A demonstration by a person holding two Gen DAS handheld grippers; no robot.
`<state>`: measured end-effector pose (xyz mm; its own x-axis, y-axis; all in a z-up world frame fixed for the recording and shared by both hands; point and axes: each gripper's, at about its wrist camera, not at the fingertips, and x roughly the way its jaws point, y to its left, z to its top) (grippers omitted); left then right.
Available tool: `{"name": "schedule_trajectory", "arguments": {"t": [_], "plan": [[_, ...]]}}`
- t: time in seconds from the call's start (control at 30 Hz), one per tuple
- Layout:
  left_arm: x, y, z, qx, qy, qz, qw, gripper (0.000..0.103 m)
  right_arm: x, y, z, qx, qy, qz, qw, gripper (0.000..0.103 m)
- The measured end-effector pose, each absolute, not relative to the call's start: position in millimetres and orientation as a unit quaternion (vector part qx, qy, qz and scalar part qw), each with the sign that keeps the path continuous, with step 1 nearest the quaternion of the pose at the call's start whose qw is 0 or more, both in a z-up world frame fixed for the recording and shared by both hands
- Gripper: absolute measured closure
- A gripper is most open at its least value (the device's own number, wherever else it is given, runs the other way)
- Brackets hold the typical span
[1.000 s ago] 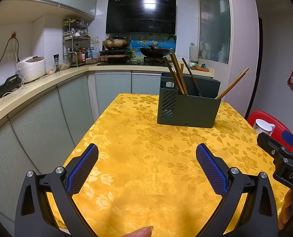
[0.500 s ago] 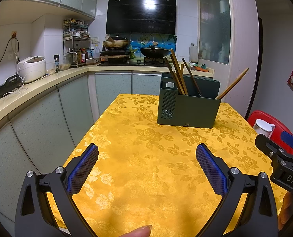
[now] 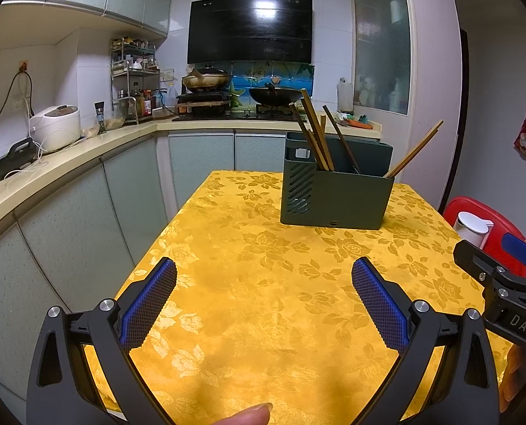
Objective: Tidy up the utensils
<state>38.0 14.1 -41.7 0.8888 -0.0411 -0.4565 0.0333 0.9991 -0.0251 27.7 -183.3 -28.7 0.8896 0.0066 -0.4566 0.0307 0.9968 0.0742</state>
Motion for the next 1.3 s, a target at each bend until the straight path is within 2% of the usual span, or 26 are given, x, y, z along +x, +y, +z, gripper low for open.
{"name": "schedule_trajectory", "arguments": {"t": [0.5, 0.87, 1.3], "plan": [[35, 11, -39, -0.003, 0.232, -0.031, 0.972, 0.007, 27, -181, -29, 0.038, 0.236, -0.006, 0.971, 0.007], [24, 7, -33, 0.013, 0.179, -0.028, 0.983, 0.007, 24, -181, -33, 0.037, 0.239, -0.007, 0.97, 0.007], [33, 8, -37, 0.003, 0.221, -0.027, 0.975, 0.007, 26, -183, -34, 0.036, 0.239, -0.008, 0.97, 0.007]]}}
